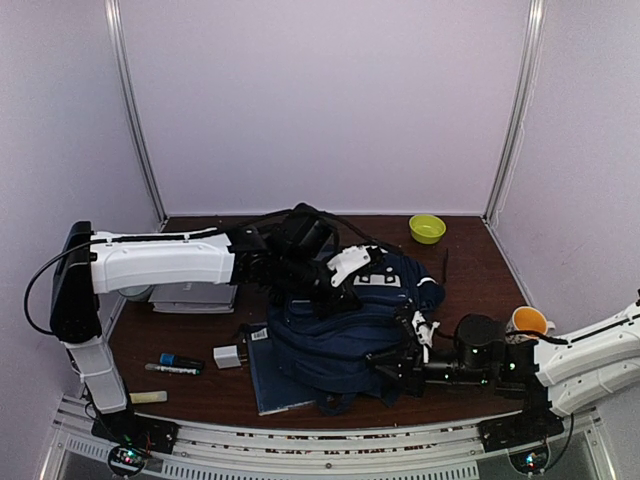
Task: Pack the student bag
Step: Unzip the largest pocket of the student bag.
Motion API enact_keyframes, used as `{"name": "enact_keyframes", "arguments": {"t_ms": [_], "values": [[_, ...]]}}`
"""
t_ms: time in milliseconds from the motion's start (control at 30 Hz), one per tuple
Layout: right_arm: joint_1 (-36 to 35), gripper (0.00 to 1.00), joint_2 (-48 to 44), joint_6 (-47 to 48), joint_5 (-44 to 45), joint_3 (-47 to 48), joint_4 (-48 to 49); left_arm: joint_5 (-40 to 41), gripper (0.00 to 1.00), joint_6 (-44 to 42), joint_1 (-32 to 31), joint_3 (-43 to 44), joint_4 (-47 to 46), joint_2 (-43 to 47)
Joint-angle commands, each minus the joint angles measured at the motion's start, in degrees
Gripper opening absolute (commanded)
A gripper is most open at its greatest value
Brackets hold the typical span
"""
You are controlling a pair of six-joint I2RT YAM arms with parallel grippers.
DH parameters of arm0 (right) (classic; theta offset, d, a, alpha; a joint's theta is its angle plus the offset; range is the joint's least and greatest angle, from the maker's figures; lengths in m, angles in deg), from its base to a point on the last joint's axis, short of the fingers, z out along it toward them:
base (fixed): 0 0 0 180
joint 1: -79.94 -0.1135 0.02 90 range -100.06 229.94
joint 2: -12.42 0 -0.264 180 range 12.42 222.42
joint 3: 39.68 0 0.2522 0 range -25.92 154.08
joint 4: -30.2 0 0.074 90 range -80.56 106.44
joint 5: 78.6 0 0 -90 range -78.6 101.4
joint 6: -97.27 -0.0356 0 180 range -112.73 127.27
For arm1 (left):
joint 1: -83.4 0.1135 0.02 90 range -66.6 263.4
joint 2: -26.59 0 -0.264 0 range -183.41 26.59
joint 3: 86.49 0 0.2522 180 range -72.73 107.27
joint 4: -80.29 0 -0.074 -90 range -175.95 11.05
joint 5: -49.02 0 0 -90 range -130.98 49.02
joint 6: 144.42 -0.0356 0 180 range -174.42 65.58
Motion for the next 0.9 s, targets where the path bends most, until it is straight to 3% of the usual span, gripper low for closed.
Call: {"name": "enact_keyframes", "arguments": {"t_ms": [0,367,567,700,867], "values": [[-1.0,0.00,3.9,0.2,-1.0,2.5,5.1,1.1,0.00,-0.9,-0.7,1.9,-5.8,1.0],[-1.2,0.00,15.4,-6.7,1.4,10.9,4.8,14.1,0.00,3.7,-0.1,-10.2,-10.6,8.2],[-1.3,0.00,16.1,-10.9,5.2,12.8,0.4,20.1,0.00,6.7,0.0,-10.5,-10.9,7.0],[-1.3,0.00,16.5,-14.5,9.4,12.1,0.1,19.9,0.00,8.3,0.0,-11.5,-13.1,7.6],[-1.3,0.22,16.5,-16.5,10.1,13.7,-1.5,17.8,0.00,8.2,-0.1,-12.3,-14.0,8.1]]}}
